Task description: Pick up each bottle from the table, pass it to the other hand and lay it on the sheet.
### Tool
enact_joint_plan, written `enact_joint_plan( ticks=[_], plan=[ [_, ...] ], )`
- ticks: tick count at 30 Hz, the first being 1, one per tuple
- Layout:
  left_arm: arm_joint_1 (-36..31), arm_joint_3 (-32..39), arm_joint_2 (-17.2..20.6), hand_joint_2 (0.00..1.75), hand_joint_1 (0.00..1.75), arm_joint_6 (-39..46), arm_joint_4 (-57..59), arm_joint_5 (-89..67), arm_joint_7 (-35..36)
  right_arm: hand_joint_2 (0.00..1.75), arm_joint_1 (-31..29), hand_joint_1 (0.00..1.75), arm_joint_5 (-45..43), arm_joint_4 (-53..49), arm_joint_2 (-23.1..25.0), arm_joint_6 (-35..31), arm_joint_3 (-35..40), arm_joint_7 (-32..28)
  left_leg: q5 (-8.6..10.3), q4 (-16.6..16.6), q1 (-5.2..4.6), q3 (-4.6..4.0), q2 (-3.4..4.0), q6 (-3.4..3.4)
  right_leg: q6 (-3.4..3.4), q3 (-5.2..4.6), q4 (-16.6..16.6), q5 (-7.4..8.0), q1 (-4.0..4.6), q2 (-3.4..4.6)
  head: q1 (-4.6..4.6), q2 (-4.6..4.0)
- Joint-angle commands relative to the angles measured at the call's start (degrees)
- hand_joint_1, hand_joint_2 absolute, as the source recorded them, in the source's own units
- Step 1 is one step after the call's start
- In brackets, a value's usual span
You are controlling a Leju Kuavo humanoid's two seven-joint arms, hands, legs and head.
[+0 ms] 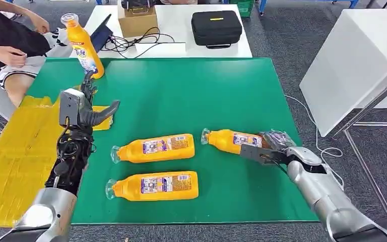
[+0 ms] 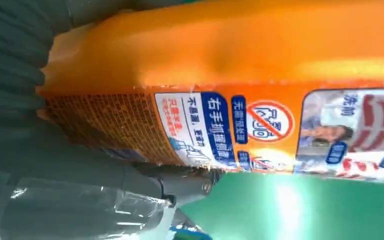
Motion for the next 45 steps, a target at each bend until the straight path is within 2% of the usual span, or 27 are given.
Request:
enact_joint_plan(
  ticks=[1,6,7,11,14,19,20,26,27,33,35,38,45],
  plan=[
    [-1.4,0.6,0.9,1.75,0.00,0.0,4.5,0.3,-0.1,1.75,1.8,1.75,-0.4,0.5,1.9,-1.0,-2.4,0.4,-0.06,-0.1,0.03,0.27,0.02,-0.07,0.01,0.28,-0.1,-0.05,0.04,-0.06,0.02,0.00],
    [-0.6,1.6,0.9,1.75,0.00,0.4,3.2,0.1,0.0,1.75,3.6,1.75,-1.0,-5.9,3.2,-6.0,-7.1,2.2,-0.07,-0.1,0.01,0.27,0.07,-0.08,0.00,0.27,-0.1,-0.06,0.02,-0.02,0.02,0.00],
    [0.0,2.0,1.0,1.75,0.00,0.6,2.5,0.1,0.0,1.75,4.5,1.75,-2.2,-9.2,4.1,-8.4,-9.8,2.3,-0.06,-0.1,0.01,0.20,0.12,-0.06,0.00,0.18,0.0,-0.03,0.01,0.05,0.00,0.00],
    [0.3,2.5,0.8,1.75,0.00,0.5,3.4,0.0,-0.6,1.75,8.8,1.75,-3.2,-19.0,6.8,-11.1,-15.4,3.1,-0.11,0.0,-0.03,0.18,0.16,-0.08,-0.01,0.14,0.0,-0.08,-0.03,0.08,0.00,0.00],
    [0.2,2.6,0.5,1.75,0.00,0.3,3.6,0.2,-1.4,1.75,10.6,1.75,-5.6,-22.5,8.2,-13.4,-18.4,0.9,-0.14,0.0,0.02,0.18,0.10,-0.09,-0.01,0.16,0.0,-0.11,0.02,0.01,0.00,0.00],
    [-0.5,2.0,0.3,1.75,0.00,-2.8,3.4,1.3,0.5,1.75,10.3,1.75,-10.9,-24.6,10.5,-16.2,-21.7,-3.1,-0.16,0.0,0.01,0.12,0.04,-0.07,0.02,0.13,0.0,-0.14,0.01,-0.03,-0.02,0.00],
    [-0.6,1.0,0.4,1.75,0.00,-3.3,3.1,0.7,0.9,1.75,10.3,1.75,-11.7,-24.6,11.0,-16.4,-21.7,-3.9,-0.05,0.0,0.00,-0.10,-0.02,-0.04,0.01,-0.07,0.0,-0.05,-0.01,-0.05,0.00,0.00],
    [0.7,-2.0,-0.9,1.75,0.00,-8.8,-3.4,3.1,1.6,1.75,9.1,1.75,-16.2,-23.5,14.4,-15.8,-20.0,-11.5,-0.14,0.0,0.04,0.08,-0.03,-0.09,0.01,0.11,0.0,-0.15,0.03,-0.12,0.00,0.00],
    [1.1,-2.6,-1.2,1.75,0.00,-10.5,-4.6,4.6,2.4,1.75,8.5,1.75,-17.9,-23.1,15.2,-15.8,-19.4,-14.5,-0.10,0.0,0.04,-0.06,0.00,-0.07,0.00,-0.04,0.0,-0.09,0.03,-0.06,0.02,0.00],
    [1.5,-3.3,-1.1,1.75,0.00,-10.8,-5.5,5.3,3.0,1.75,8.1,1.75,-18.2,-22.8,15.3,-15.8,-18.7,-14.8,-0.14,0.0,0.03,0.08,0.02,-0.07,0.01,0.09,0.0,-0.13,0.01,-0.06,0.00,0.00],
    [1.3,-3.5,-1.1,1.75,0.00,-13.7,-5.4,8.5,2.6,1.75,8.0,1.75,-19.0,-23.0,15.3,-15.6,-18.3,-16.3,-0.11,0.0,0.01,0.05,-0.02,-0.05,0.03,0.07,0.0,-0.11,-0.01,-0.09,0.00,0.00],
    [2.1,-6.0,-1.7,1.75,0.00,-17.6,-9.3,11.9,3.1,1.75,6.6,1.75,-20.4,-21.2,16.3,-14.2,-17.0,-17.6,-0.15,0.0,0.02,0.10,0.05,-0.07,0.03,0.11,0.0,-0.13,0.00,-0.05,0.02,0.00],
    [5.8,-11.4,-2.4,1.75,0.00,-19.5,-18.6,14.2,3.8,1.75,4.7,1.75,-21.1,-16.5,18.3,-15.1,-14.5,-19.0,-0.16,0.0,0.02,0.06,0.13,-0.05,0.03,0.05,0.0,-0.10,0.00,0.06,0.00,0.00]
  ],
)
